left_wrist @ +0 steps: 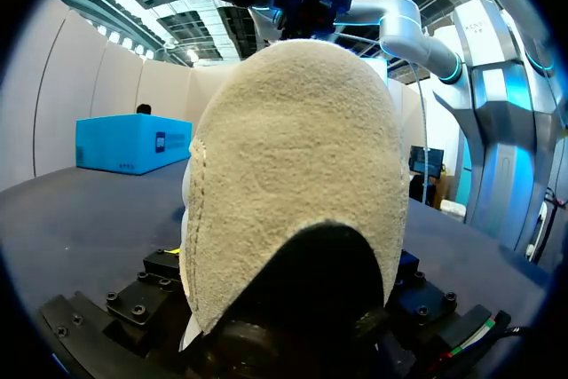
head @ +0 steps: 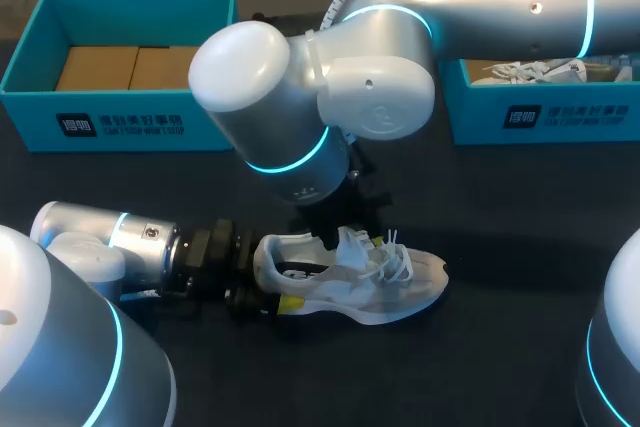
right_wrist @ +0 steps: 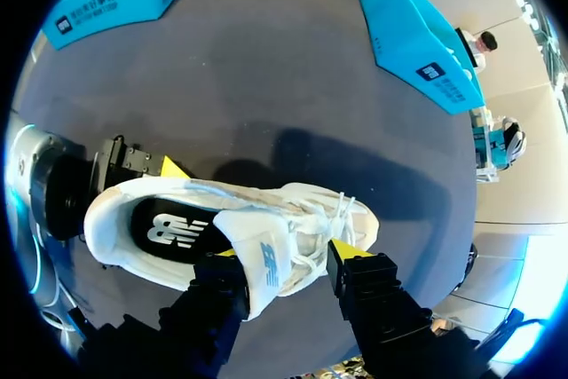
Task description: Take the shoe out of the shoebox, open the shoe tongue, remove and reinsert the insole, then place the shoe into the shoebox
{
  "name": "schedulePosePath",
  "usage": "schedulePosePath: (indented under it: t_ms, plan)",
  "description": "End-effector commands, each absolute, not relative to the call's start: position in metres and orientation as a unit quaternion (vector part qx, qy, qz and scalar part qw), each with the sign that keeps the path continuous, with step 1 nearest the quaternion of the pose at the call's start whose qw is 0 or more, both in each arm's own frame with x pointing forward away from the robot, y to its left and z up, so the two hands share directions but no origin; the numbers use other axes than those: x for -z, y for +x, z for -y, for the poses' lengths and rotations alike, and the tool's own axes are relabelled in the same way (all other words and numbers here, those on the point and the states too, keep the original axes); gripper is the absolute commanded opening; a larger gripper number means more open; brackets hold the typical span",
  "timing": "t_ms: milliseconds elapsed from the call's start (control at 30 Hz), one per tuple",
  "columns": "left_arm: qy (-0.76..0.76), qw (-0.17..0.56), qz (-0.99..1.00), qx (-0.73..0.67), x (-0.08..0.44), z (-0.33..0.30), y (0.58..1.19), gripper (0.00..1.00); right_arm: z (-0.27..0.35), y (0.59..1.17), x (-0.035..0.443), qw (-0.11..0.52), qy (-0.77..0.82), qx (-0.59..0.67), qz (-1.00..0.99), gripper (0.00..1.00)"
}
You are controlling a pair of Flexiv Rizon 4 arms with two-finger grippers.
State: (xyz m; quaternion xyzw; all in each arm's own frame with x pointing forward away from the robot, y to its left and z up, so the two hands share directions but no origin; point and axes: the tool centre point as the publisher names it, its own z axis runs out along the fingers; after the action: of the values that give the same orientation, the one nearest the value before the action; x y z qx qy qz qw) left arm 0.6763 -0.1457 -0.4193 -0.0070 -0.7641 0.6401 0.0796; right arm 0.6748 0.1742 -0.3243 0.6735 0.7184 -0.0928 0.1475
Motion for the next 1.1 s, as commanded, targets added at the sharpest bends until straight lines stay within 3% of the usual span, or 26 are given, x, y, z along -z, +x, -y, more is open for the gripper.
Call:
schedulePosePath:
  t_ms: [33, 100, 200, 233, 1100]
  plan:
    - [-0.006, 0.078, 0.764, -0.640, 0.419, 0.146, 0.675, 0.00, -0.172, 0.667, 0.325, 0.159, 0.827, 0.038, -0.538, 0.42]
    - [-0.006, 0.078, 0.764, -0.640, 0.419, 0.146, 0.675, 0.00, -0.172, 0.667, 0.325, 0.151, 0.826, 0.033, -0.542, 0.33]
    - [-0.006, 0.078, 0.764, -0.640, 0.419, 0.146, 0.675, 0.00, -0.168, 0.663, 0.324, 0.137, 0.827, 0.022, -0.544, 0.04]
    - [-0.006, 0.078, 0.764, -0.640, 0.419, 0.146, 0.675, 0.00, -0.165, 0.662, 0.323, 0.132, 0.828, 0.017, -0.544, 0.00]
    - [-0.006, 0.078, 0.764, -0.640, 0.419, 0.146, 0.675, 0.00, -0.095, 0.664, 0.326, -0.003, 0.823, -0.082, -0.562, 0.00]
